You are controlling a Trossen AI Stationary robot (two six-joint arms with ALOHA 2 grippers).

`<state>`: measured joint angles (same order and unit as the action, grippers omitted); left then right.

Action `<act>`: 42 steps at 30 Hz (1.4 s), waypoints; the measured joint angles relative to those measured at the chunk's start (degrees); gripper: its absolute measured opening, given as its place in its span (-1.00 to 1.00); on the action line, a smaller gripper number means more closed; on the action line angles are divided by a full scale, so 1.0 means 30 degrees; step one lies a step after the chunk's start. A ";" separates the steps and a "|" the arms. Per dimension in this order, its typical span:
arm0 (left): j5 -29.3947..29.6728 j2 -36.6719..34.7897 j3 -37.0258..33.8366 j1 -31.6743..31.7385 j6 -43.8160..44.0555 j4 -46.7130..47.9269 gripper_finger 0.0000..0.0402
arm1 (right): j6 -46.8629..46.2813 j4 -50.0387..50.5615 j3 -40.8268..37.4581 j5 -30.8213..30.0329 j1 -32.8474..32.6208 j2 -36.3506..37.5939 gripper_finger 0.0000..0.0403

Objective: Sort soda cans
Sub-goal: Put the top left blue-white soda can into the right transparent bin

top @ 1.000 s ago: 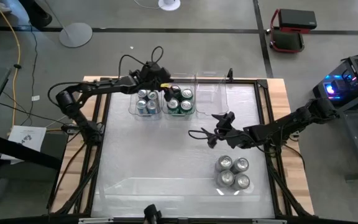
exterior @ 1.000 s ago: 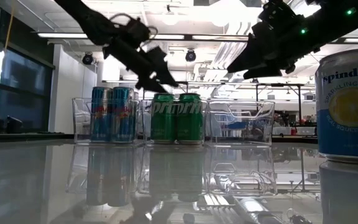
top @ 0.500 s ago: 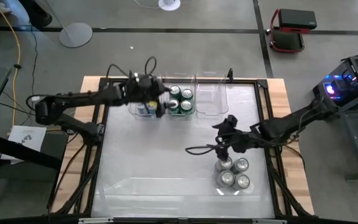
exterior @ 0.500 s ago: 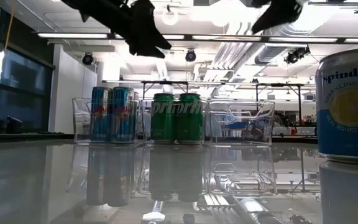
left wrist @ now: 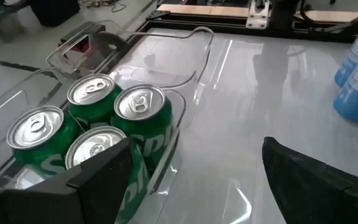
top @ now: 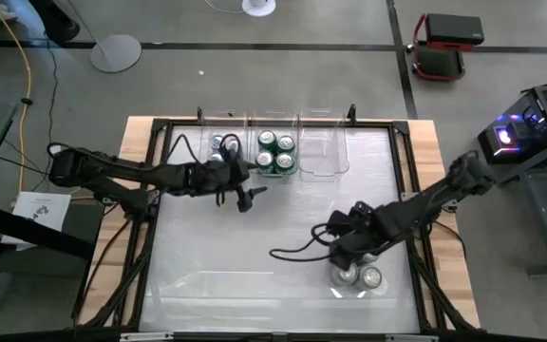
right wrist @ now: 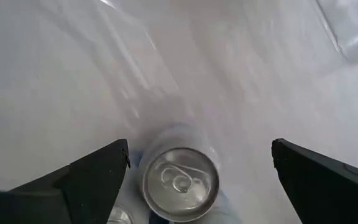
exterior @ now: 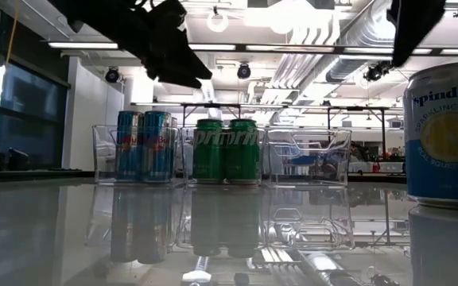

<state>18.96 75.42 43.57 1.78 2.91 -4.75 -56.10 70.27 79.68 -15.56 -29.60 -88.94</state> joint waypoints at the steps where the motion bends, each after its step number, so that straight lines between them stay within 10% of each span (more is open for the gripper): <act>1: 0.0199 0.0000 0.0000 -0.0102 -0.0009 0.0025 0.66 | -0.0301 0.0177 -0.0015 0.0081 0.0028 -0.0266 0.91; 24: 0.0473 -0.0124 0.0000 -0.0146 -0.1053 -0.0760 0.66 | -0.2342 -0.2270 -0.2730 0.5274 0.1223 -0.1356 0.81; 35: 0.0444 -0.0124 0.0000 -0.0139 -0.1053 -0.0796 0.66 | -0.0550 -0.2463 -0.3018 0.4486 0.1755 -0.1276 0.42; 42: 0.0515 -0.0124 0.0000 -0.0102 -0.1031 -0.0535 0.66 | 0.3149 0.0724 0.1895 0.1216 0.3335 -0.0861 0.42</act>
<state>20.51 75.05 43.57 1.48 -0.19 -6.35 -46.65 72.45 85.37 -11.91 -19.59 -91.53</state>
